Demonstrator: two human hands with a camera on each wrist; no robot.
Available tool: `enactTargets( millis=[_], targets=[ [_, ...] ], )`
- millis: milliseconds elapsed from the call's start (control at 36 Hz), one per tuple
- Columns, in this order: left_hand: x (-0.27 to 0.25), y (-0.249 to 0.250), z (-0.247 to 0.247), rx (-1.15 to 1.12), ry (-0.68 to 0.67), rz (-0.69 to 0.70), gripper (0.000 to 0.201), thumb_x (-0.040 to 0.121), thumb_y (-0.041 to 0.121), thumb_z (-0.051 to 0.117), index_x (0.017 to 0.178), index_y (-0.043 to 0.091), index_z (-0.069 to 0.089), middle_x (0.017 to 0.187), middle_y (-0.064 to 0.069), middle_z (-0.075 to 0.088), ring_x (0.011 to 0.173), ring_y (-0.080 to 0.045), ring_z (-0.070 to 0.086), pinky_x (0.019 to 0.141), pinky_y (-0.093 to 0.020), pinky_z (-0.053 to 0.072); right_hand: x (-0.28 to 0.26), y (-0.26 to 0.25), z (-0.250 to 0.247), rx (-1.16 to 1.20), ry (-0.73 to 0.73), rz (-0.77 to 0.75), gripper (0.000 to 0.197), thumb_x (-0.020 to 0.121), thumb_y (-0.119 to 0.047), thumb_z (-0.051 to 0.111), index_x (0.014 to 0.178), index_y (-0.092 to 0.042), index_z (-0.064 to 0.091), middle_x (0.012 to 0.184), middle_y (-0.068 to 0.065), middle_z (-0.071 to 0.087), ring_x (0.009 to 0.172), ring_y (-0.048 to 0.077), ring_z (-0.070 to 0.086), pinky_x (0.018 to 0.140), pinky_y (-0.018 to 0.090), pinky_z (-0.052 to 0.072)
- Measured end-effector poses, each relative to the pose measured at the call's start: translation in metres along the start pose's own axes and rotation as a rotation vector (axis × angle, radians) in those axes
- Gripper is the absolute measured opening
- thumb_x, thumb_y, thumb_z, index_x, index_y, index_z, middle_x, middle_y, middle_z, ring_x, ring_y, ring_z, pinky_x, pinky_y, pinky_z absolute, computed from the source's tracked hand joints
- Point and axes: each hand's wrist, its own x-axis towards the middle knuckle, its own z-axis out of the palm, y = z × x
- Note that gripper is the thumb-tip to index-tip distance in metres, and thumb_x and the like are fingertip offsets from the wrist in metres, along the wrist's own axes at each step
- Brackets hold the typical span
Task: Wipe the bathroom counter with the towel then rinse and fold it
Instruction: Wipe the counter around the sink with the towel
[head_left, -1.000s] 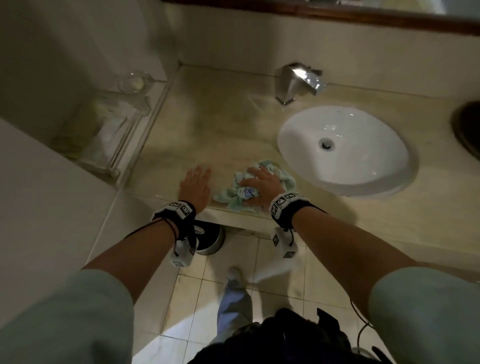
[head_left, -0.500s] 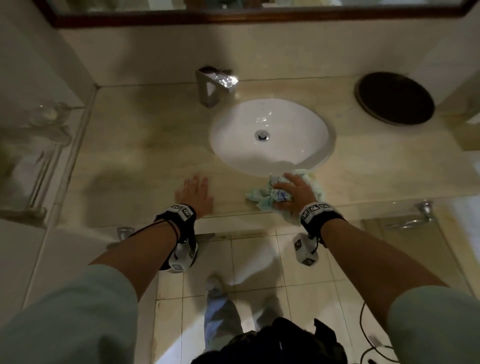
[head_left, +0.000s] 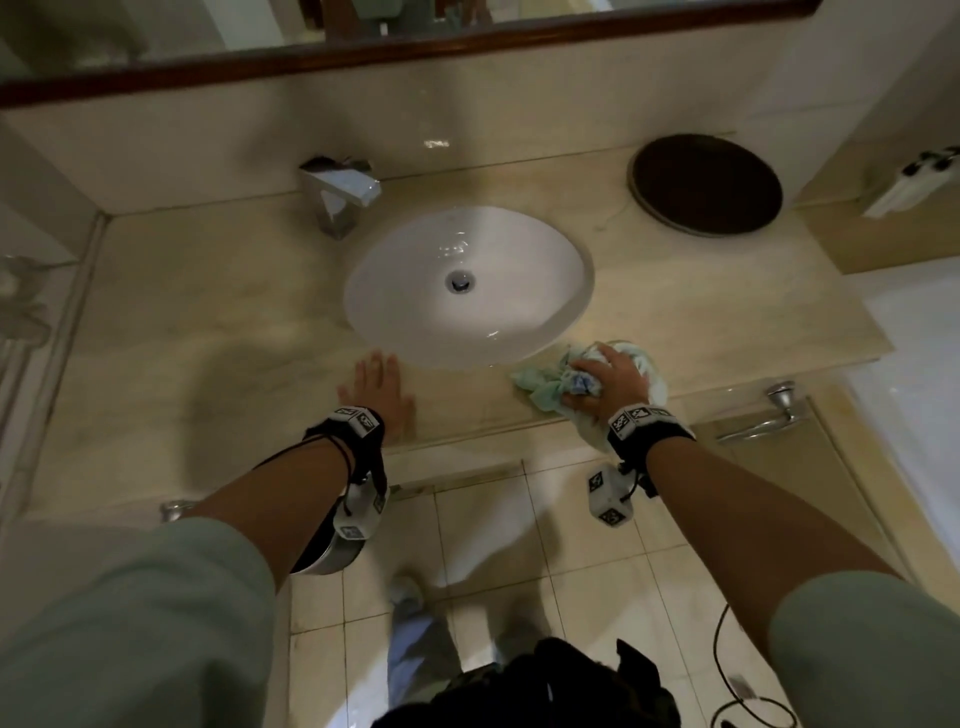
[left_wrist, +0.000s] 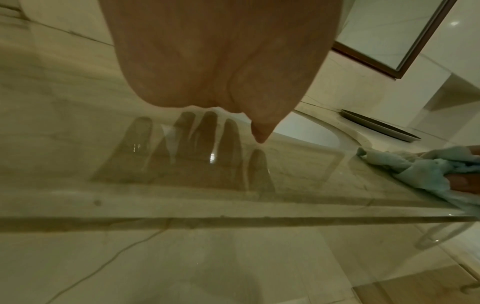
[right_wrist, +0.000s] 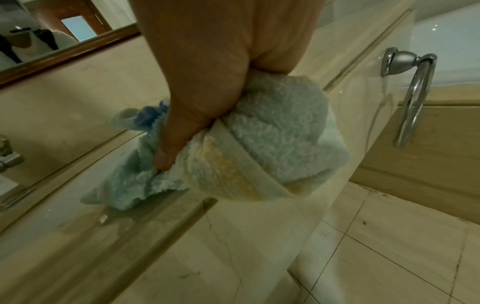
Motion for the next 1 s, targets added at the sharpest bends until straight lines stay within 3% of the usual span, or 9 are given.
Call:
enactTargets(
  millis=[333, 444, 583, 722, 889, 1000],
  targets=[
    [0.011, 0.006, 0.0, -0.075, 0.013, -0.157, 0.073, 0.098, 0.041, 0.039, 0.152, 0.02, -0.005, 0.158, -0.002, -0.019, 0.146, -0.026, -0.013, 0.116, -0.054, 0.006, 0.021, 0.002, -0.03, -0.026, -0.097, -0.025, 0.073, 0.075, -0.06, 0.068, 0.14, -0.042, 0.04, 0.16, -0.004, 0.011, 0.146, 0.032, 0.005, 0.113, 0.061, 0.012],
    [0.02, 0.002, -0.003, -0.079, 0.014, -0.218, 0.076, 0.097, 0.044, 0.043, 0.152, 0.021, -0.004, 0.159, -0.004, -0.017, 0.146, -0.028, -0.012, 0.115, -0.054, 0.008, 0.031, 0.003, -0.034, -0.063, -0.105, -0.033, 0.074, 0.074, -0.061, 0.068, 0.14, -0.045, 0.039, 0.159, -0.002, 0.014, 0.145, 0.033, 0.008, 0.111, 0.064, 0.014],
    [0.036, -0.007, -0.008, -0.001, -0.042, -0.214, 0.086, 0.094, 0.051, 0.045, 0.152, 0.016, -0.007, 0.158, -0.012, -0.017, 0.145, -0.036, -0.01, 0.118, -0.049, 0.009, 0.047, 0.005, -0.034, -0.009, -0.069, -0.054, 0.069, 0.076, -0.055, 0.07, 0.138, -0.038, 0.045, 0.158, 0.005, 0.019, 0.142, 0.036, 0.016, 0.112, 0.06, 0.018],
    [0.06, -0.017, -0.013, 0.023, -0.054, -0.197, 0.098, 0.087, 0.058, 0.052, 0.151, 0.019, -0.011, 0.157, -0.015, -0.02, 0.145, -0.036, -0.013, 0.119, -0.046, 0.004, 0.06, 0.002, -0.041, -0.013, -0.059, 0.015, 0.067, 0.076, -0.059, 0.068, 0.137, -0.041, 0.046, 0.159, 0.0, 0.015, 0.144, 0.034, 0.013, 0.109, 0.063, 0.015],
    [0.092, -0.022, -0.036, 0.079, 0.006, -0.179, 0.093, 0.089, 0.061, 0.045, 0.152, 0.019, -0.009, 0.158, -0.016, -0.01, 0.146, -0.036, -0.005, 0.118, -0.047, 0.009, 0.087, 0.003, -0.05, 0.028, -0.038, 0.08, 0.066, 0.075, -0.062, 0.067, 0.134, -0.043, 0.048, 0.158, 0.0, 0.017, 0.144, 0.034, 0.014, 0.11, 0.067, 0.015],
    [0.113, -0.026, -0.063, 0.071, 0.011, -0.179, 0.085, 0.093, 0.059, 0.04, 0.152, 0.021, -0.009, 0.158, -0.011, -0.014, 0.146, -0.035, -0.006, 0.118, -0.046, 0.01, 0.103, -0.001, -0.06, 0.051, -0.035, 0.185, 0.063, 0.075, -0.063, 0.067, 0.133, -0.051, 0.043, 0.159, -0.009, 0.011, 0.146, 0.027, 0.007, 0.106, 0.07, 0.013]
  ],
)
